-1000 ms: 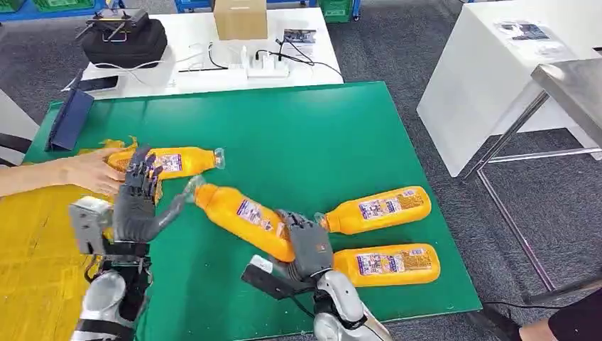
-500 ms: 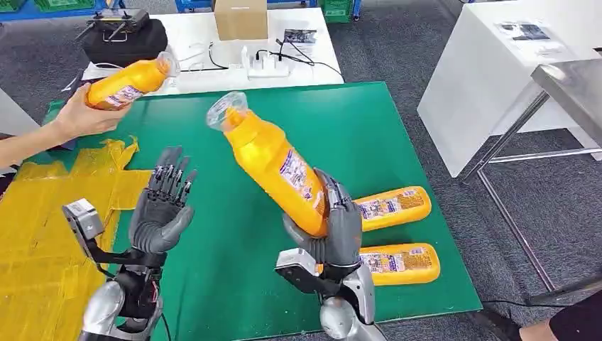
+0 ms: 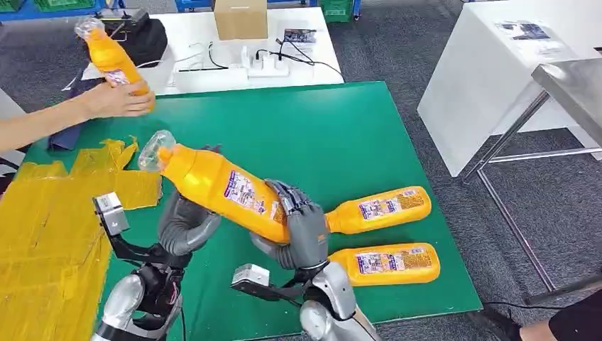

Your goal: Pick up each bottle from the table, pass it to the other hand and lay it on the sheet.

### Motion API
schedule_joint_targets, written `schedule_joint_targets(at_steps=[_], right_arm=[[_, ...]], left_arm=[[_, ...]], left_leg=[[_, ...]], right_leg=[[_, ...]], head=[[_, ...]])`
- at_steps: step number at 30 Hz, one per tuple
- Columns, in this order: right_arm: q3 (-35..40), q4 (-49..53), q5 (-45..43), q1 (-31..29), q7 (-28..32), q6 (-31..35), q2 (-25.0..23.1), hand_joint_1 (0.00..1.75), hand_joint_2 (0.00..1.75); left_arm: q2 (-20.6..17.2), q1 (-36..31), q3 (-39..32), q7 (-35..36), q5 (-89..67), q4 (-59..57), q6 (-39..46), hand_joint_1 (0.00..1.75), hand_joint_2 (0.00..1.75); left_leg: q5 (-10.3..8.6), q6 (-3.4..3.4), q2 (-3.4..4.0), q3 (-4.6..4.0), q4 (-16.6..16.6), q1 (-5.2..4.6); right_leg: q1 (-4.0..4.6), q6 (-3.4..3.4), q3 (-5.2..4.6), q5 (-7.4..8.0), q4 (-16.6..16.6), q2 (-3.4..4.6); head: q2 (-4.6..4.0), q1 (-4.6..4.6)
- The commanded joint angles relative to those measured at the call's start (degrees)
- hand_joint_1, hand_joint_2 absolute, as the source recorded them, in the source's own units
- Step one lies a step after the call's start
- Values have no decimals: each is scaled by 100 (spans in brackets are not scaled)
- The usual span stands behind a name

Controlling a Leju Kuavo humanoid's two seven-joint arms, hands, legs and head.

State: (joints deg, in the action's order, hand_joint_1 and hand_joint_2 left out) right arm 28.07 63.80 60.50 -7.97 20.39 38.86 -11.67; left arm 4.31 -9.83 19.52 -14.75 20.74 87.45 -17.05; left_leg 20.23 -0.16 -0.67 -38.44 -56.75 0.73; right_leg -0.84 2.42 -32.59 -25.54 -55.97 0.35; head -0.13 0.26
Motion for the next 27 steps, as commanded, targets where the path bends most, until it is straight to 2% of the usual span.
schedule_joint_targets(at_steps=[1, 2, 6, 8, 10, 11, 15, 16, 23, 25, 27], right_arm=[[587, -1225, -69, -599, -146, -31, 205, 175, 175], [662, -1420, -83, -672, -194, -84, 213, 175, 175], [879, -2007, 79, -860, -351, 44, 184, 175, 175], [913, -1943, 532, -835, -525, 114, 203, 175, 175], [814, -1396, 1651, -586, -833, 114, 206, 175, 175], [795, -1242, 1766, -503, -825, 114, 193, 175, 175], [786, -1024, 1673, -340, -673, 114, 146, 175, 175], [786, -1024, 1673, -340, -673, 114, 146, 175, 175], [774, -1041, 1539, -330, -593, 114, 134, 175, 175], [759, -983, 500, -245, -71, 114, 72, 175, 175], [878, -914, 149, -232, -88, 114, 105, 175, 175]], left_arm=[[-164, -289, 409, -63, 97, -288, -124, 0, 175], [-181, -287, 436, -80, 118, -244, -154, 0, 175], [-219, -284, 493, -95, 139, -142, -192, 0, 175], [-207, -297, 486, -105, 100, -153, -122, 0, 175], [-145, -332, 443, -167, -245, -224, 273, 0, 175], [-98, -335, 409, -211, -310, -255, 384, 175, 175], [7, -342, 287, -487, -936, -304, 1081, 175, 175], [7, -342, 287, -487, -936, -304, 1081, 175, 175], [17, -337, 268, -492, -938, -305, 1105, 175, 175], [-2, -317, 284, -630, -1574, -294, 1585, 175, 175], [-23, -306, 270, -663, -1769, -307, 1727, 175, 175]], left_leg=[[2, 2, 1, 13, 4, 0], [10, 4, -2, 31, 2, 0], [3, 2, 0, 17, 5, 1], [7, 3, -1, 28, 3, 2], [10, 4, -9, 28, -1, 2], [7, 4, -14, 19, 0, 1], [15, 4, -17, 27, -6, 3], [4, 2, -12, 11, 0, 2], [10, 4, -16, 20, -3, 2], [11, 3, -12, 20, -2, 3], [15, 4, -11, 21, -6, 3]], right_leg=[[1, -5, 16, -2, 7, -3], [4, -9, 38, -10, 7, -10], [3, -6, 21, -3, 9, -7], [4, -9, 31, -8, 9, -11], [5, -10, 35, -13, 6, -21], [4, -7, 26, -12, 6, -24], [5, -10, 34, -21, 3, -31], [1, -6, 12, -10, 5, -23], [3, -8, 25, -17, 4, -30], [3, -9, 17, -16, 7, -26], [3, -10, 25, -19, 4, -26]], head=[[0, 0], [0, 0], [0, 0], [0, -2], [0, 0], [0, 0], [0, -4], [0, -4], [0, -2], [0, 0], [0, 0]])
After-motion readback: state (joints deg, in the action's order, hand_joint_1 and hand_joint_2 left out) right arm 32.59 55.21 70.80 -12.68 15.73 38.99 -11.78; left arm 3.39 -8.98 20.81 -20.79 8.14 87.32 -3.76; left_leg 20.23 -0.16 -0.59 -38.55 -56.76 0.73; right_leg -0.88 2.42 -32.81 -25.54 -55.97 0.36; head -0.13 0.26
